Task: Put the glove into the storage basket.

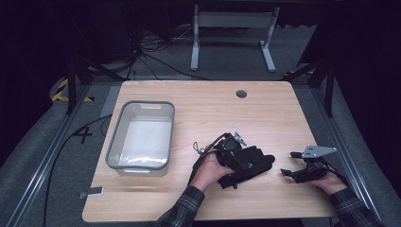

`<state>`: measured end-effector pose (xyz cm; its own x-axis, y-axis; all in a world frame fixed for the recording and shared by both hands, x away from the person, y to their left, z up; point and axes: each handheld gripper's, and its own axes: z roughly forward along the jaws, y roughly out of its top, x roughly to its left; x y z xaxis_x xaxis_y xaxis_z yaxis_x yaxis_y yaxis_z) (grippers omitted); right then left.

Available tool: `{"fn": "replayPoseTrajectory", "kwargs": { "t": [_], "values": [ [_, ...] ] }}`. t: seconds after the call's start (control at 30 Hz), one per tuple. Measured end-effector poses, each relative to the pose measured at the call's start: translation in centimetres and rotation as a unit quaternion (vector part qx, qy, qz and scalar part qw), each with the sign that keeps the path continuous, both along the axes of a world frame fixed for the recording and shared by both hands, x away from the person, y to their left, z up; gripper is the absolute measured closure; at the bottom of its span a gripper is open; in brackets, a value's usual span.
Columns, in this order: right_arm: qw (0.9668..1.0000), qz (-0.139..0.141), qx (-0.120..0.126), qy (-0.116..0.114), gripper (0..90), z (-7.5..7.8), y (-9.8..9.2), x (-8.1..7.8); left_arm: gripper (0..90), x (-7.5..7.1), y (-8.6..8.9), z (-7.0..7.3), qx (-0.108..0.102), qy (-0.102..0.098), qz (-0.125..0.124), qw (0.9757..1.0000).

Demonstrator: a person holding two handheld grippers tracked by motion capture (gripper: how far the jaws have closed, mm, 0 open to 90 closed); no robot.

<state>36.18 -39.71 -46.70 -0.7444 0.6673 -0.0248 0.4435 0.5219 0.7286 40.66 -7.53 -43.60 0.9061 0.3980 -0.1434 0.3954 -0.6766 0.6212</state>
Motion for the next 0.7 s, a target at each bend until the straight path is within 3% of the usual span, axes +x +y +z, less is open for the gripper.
{"fn": "replayPoseTrajectory", "kwargs": {
  "t": [0.13,0.33,0.57,0.7],
  "values": [
    [1.0000,0.000,0.000,0.000,13.8,0.0,0.0,0.0,15.9,-0.3,-0.7,-0.8,0.024,-0.008,-0.008,0.9996],
    [1.0000,0.000,0.000,0.000,13.8,0.0,0.0,0.0,15.7,-0.6,-1.3,-1.3,0.043,-0.005,-0.015,0.9989],
    [1.0000,0.000,0.000,0.000,13.8,0.0,0.0,0.0,17.2,-0.9,-1.4,-1.6,0.045,-0.011,-0.019,0.9987],
    [1.0000,0.000,-0.001,0.000,13.8,0.0,0.0,0.0,24.8,-1.1,-1.3,-1.5,0.047,-0.014,-0.022,0.9986]
  ]
}}
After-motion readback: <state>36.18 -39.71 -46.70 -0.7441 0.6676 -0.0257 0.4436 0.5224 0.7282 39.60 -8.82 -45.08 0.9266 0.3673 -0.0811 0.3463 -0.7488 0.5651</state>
